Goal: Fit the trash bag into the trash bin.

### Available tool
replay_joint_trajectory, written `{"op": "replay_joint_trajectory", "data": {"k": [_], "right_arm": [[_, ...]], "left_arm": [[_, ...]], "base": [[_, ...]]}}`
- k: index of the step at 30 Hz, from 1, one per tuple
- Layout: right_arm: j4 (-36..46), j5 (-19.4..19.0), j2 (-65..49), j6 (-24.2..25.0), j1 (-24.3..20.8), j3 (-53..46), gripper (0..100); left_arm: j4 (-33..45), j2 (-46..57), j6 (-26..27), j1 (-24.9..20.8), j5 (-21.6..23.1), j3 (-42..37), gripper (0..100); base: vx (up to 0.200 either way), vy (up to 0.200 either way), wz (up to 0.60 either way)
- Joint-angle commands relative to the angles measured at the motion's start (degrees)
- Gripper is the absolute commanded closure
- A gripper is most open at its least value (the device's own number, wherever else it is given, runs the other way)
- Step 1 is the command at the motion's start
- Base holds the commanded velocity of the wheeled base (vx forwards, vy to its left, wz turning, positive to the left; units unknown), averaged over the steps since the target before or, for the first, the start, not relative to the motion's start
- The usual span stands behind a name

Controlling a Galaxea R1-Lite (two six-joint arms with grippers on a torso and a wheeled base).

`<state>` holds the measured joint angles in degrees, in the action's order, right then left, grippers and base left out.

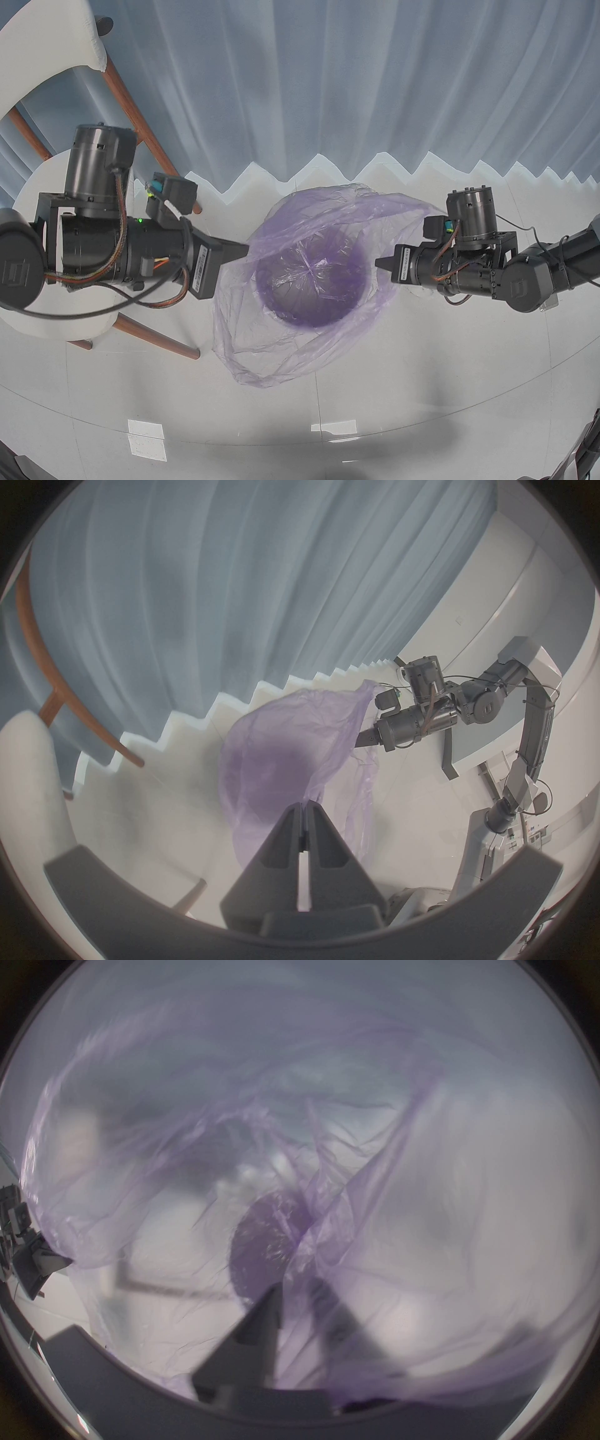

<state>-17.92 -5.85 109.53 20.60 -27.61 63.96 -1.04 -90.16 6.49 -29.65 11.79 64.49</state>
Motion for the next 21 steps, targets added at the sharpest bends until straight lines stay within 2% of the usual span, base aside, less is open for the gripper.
{"op": "replay_joint_trajectory", "data": {"k": [1, 6, 11, 12, 15, 21], "right_arm": [[-1.24, 0.05, -0.46, 0.14, -6.05, -1.91, 100], [-1.86, -0.21, 0.59, 0.32, -10.8, -1.91, 100], [-4.23, -0.56, 5.25, 0.23, -11.94, 0.37, 100], [-6.6, -0.56, 8.59, 0.4, -11.76, 3.01, 100], [-7.04, -0.3, 10.97, 0.58, -10.8, 6.26, 100], [-6.78, 0.23, 11.23, 0.14, -4.82, 7.84, 100]], "left_arm": [[-0.19, 3.33, -1.83, 1.43, 0.08, -4.81, 100], [-0.19, 3.59, -2.97, 3.19, -0.8, -6.83, 100], [-2.04, 3.15, -4.11, 5.21, -3.26, -7.89, 100], [-5.12, 2.45, -6.22, 6.53, -3.44, -7.89, 100], [-9.16, -0.1, -9.91, 6.62, -4.32, -7.01, 100], [-11.88, -6.25, -18.61, 2.4, -6.69, -1.03, 100]], "base": [[0.0, 0.0, 0.0], [0.0, 0.0, 0.0], [0.0, 0.0, 0.0], [0.0, 0.0, 0.0], [0.0, 0.0, 0.0], [0.0, 0.0, 0.0]]}}
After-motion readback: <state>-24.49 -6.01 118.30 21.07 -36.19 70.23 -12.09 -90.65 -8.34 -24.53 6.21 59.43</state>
